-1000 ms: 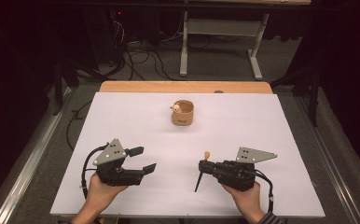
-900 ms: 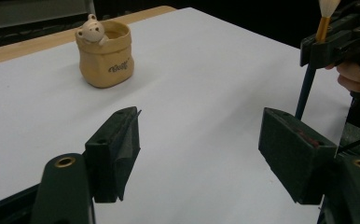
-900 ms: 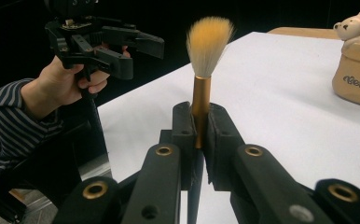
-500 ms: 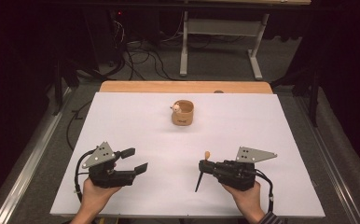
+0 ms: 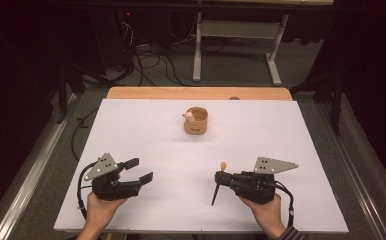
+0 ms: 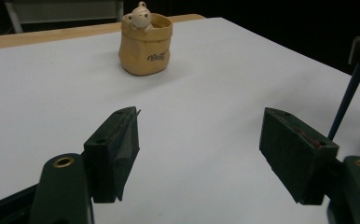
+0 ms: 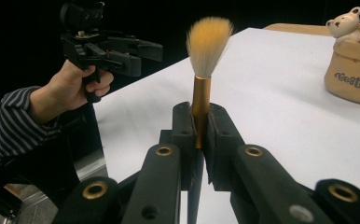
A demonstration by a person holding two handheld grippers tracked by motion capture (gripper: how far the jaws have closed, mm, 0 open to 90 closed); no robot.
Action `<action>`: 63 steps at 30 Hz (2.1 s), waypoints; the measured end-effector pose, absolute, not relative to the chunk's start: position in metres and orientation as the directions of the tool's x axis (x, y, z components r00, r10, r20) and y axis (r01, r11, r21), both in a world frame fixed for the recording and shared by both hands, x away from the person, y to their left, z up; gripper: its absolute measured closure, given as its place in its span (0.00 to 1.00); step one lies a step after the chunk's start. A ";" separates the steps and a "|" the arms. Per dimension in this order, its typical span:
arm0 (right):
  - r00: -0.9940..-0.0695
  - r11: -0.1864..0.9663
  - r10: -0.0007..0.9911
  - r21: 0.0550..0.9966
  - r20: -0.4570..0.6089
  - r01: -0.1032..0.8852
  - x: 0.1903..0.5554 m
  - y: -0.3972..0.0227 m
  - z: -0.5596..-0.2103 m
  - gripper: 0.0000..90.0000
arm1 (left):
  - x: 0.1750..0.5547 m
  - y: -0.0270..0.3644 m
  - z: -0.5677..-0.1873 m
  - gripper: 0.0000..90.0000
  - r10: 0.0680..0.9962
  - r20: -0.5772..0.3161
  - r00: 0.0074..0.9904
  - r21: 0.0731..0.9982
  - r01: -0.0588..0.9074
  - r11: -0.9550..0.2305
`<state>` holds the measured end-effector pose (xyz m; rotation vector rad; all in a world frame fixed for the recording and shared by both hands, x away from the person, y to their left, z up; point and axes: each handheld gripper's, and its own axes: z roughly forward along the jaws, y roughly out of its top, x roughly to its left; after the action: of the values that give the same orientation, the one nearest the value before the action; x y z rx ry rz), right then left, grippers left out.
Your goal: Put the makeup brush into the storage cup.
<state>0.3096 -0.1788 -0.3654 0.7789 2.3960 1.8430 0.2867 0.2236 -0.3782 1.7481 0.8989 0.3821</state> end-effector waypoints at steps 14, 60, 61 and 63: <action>-0.871 0.202 0.414 0.907 0.264 0.370 0.315 -0.183 -0.361 0.95 | 0.291 0.234 -0.394 0.33 0.789 -0.170 0.590 0.930 0.361 -0.070; -0.851 0.249 0.485 0.901 0.200 0.354 0.369 -0.171 -0.328 0.95 | 0.295 0.233 -0.411 0.33 0.804 -0.152 0.574 0.912 0.394 -0.109; -0.851 0.251 0.486 0.901 0.200 0.355 0.370 -0.171 -0.328 0.95 | 0.295 0.233 -0.411 0.33 0.804 -0.152 0.574 0.912 0.395 -0.109; -0.850 0.247 0.487 0.902 0.200 0.354 0.372 -0.170 -0.327 0.95 | 0.295 0.233 -0.411 0.33 0.804 -0.152 0.575 0.913 0.393 -0.108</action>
<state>0.3722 -0.1701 -0.3266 0.8081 2.3827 1.6712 0.2952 0.2332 -0.4110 1.7199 0.9985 0.4720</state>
